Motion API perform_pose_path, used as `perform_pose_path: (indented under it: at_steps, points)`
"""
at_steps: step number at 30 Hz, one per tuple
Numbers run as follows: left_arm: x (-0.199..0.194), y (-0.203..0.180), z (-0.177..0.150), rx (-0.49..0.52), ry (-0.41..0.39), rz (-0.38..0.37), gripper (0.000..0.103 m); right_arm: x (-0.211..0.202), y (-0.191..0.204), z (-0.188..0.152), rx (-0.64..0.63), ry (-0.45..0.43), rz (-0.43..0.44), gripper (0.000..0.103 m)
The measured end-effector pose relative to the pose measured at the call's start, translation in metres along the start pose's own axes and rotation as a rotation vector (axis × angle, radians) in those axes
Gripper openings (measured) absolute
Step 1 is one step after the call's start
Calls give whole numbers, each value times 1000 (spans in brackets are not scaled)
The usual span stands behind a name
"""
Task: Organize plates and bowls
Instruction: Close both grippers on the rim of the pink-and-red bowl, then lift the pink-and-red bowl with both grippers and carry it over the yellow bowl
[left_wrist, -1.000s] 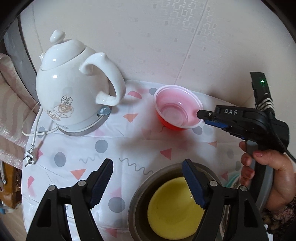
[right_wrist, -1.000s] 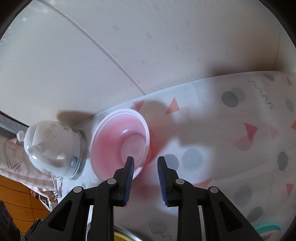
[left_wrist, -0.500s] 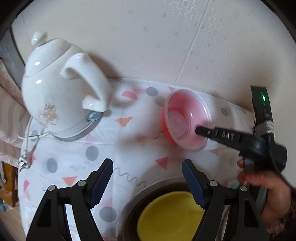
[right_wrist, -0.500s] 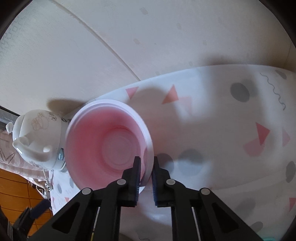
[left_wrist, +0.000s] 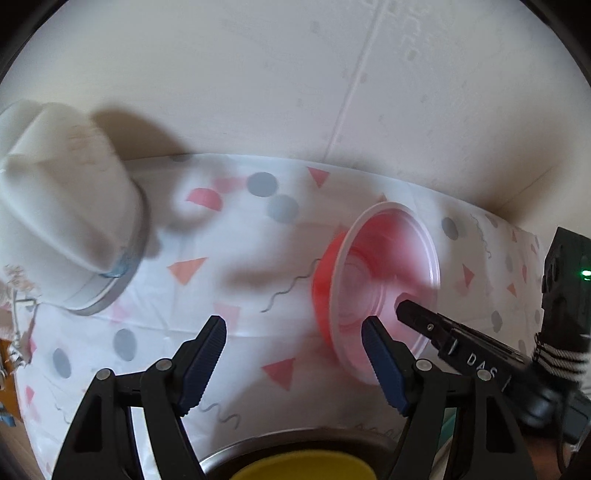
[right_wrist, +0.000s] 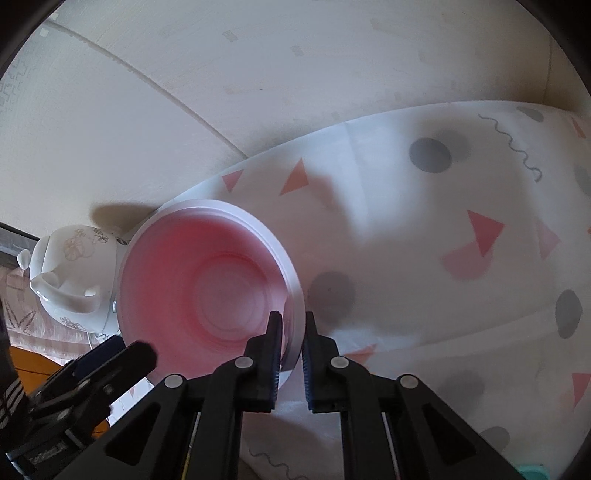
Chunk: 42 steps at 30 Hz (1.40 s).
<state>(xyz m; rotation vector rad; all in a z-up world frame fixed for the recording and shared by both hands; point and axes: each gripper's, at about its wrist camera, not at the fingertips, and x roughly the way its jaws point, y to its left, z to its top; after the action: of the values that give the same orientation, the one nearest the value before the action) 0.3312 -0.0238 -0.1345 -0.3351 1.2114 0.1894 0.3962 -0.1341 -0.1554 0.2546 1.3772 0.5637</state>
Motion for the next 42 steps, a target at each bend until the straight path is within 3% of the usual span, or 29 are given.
perform_pose_path:
  at_steps: [4,10,16,31,42]
  points:
    - [9,-10,1,34,23,-14,45,2,-2,0,8,-2,-3,10]
    - [17,-18,1,69,32,-38,25,2,-4,-1,15,-5,-8,10]
    - [17,-26,-6,150,19,-19,13,4,6,-2,-1,-22,-20,8]
    - [-36,-20,-20,174,-119,-79,12,-32,29,-13,2,-103,32,7]
    - [-86,5,-46,187,-186,-152,12,-68,56,-48,-16,-147,57,7]
